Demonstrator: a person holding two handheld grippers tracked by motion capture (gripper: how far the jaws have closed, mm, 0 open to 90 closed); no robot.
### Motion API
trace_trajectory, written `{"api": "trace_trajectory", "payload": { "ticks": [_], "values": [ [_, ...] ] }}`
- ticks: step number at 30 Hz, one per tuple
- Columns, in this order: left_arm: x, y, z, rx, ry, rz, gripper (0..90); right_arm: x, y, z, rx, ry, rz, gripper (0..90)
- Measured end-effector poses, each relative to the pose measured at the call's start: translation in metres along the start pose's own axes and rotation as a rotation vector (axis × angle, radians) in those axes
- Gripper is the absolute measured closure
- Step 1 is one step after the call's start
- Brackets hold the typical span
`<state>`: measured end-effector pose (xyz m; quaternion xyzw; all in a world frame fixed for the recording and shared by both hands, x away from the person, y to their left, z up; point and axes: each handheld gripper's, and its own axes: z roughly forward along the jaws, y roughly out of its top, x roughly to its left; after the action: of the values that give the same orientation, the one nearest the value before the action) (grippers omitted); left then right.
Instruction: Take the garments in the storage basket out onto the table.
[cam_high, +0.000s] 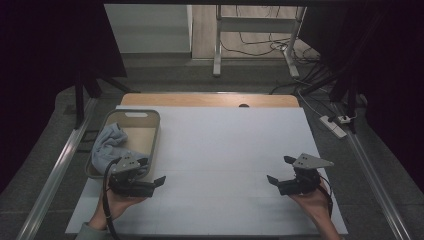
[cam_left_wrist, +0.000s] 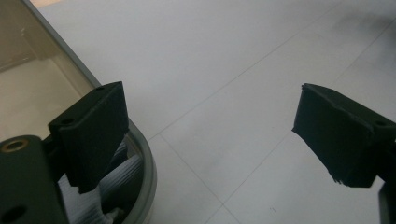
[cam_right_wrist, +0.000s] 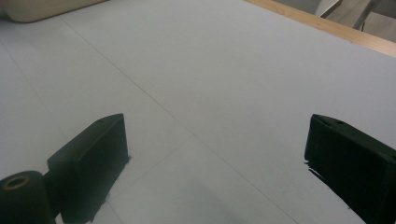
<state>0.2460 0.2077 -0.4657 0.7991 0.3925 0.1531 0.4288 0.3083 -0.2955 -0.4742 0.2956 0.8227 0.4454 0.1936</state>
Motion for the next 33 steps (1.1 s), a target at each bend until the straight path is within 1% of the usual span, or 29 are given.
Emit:
{"api": "trace_trajectory", "payload": {
  "ticks": [7, 9, 13, 24, 28, 33],
  "values": [
    [-0.0008, 0.0003, -0.0002, 0.004, -0.001, 0.002, 10.5, 0.0016, -0.0004, 0.0025, 0.016, 0.007, -0.006, 5.8],
    [-0.0007, 0.0002, 0.0000, 0.015, -0.004, 0.003, 10.5, 0.0023, -0.0002, 0.0025, 0.016, 0.003, -0.010, 5.8],
    [-0.0008, 0.0005, 0.0006, 0.022, 0.000, 0.001, 10.2, 0.0019, -0.0003, 0.0022, 0.018, 0.002, -0.009, 5.8],
    [0.0008, 0.0020, -0.0026, 0.011, 0.007, -0.003, 10.2, 0.0039, -0.0013, 0.0050, 0.037, 0.005, -0.019, 5.8],
    [0.0021, 0.0023, -0.0032, 0.015, 0.009, -0.005, 10.3, 0.0047, -0.0017, 0.0063, 0.047, 0.004, -0.024, 6.3],
    [0.0031, 0.0030, -0.0043, 0.013, 0.012, -0.007, 10.3, 0.0051, -0.0020, 0.0065, 0.046, 0.001, -0.027, 6.3]
  ]
}}
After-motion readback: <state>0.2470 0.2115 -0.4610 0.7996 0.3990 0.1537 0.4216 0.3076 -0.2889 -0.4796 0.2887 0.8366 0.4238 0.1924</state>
